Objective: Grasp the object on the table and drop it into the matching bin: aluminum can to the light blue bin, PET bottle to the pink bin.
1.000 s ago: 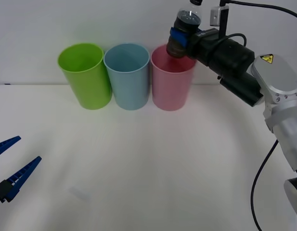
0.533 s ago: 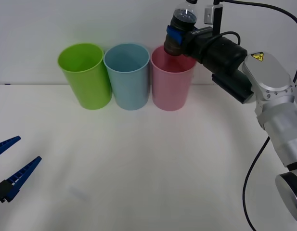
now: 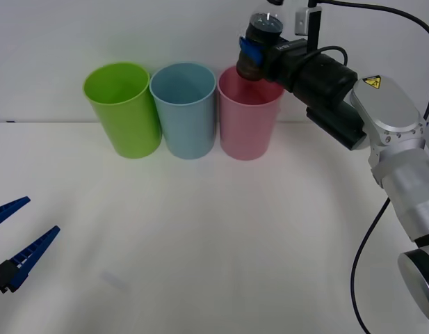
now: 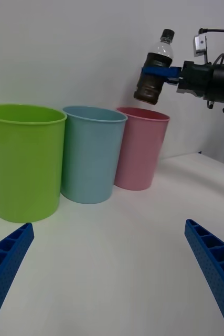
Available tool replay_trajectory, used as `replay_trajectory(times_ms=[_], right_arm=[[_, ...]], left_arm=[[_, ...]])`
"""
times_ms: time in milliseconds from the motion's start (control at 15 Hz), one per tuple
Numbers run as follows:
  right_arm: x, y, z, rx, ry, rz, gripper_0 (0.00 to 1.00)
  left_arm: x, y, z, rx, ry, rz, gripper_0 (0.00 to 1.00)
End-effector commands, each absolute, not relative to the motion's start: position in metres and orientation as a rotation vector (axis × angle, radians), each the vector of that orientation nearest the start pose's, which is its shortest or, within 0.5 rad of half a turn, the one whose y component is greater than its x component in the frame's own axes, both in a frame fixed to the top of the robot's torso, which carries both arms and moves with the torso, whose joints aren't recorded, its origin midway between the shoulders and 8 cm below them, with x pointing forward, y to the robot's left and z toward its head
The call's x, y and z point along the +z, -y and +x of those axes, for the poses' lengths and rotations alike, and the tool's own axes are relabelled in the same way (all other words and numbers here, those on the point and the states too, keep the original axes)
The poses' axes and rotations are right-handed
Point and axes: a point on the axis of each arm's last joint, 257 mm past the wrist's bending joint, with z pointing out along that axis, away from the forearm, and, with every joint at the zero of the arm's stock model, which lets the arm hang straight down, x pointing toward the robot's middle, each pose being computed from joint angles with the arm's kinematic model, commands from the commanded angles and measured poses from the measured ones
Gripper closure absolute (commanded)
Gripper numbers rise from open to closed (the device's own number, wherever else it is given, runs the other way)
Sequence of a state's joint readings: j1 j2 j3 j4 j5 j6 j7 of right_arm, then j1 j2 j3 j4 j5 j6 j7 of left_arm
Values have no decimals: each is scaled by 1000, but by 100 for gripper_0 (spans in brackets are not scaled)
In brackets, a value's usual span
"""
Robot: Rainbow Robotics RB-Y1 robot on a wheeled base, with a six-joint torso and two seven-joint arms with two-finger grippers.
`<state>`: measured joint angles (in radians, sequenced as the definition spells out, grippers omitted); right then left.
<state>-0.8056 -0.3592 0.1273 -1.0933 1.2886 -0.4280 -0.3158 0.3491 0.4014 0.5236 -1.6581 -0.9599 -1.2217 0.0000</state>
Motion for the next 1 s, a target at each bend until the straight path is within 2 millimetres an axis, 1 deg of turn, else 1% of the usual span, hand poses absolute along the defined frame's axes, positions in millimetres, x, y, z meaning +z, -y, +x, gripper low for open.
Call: replay_trajectory(times_ms=[67, 467, 667, 867, 1000], right_arm=[[2, 84, 674, 562, -1365, -430, 0], [0, 90, 673, 577, -1371, -429, 0], [-3, 99, 667, 580, -1371, -439, 0], [-4, 113, 653, 571, -1355, -449, 0], [-11, 124, 638, 578, -1353, -462, 0]], left_arm=[[-169, -330, 342, -567, -1441, 465, 0], [-169, -330, 342, -567, -1441, 465, 0], [-169, -330, 342, -567, -1441, 465, 0], [-169, -330, 342, -567, -1441, 465, 0], [-169, -330, 342, -567, -1441, 465, 0]])
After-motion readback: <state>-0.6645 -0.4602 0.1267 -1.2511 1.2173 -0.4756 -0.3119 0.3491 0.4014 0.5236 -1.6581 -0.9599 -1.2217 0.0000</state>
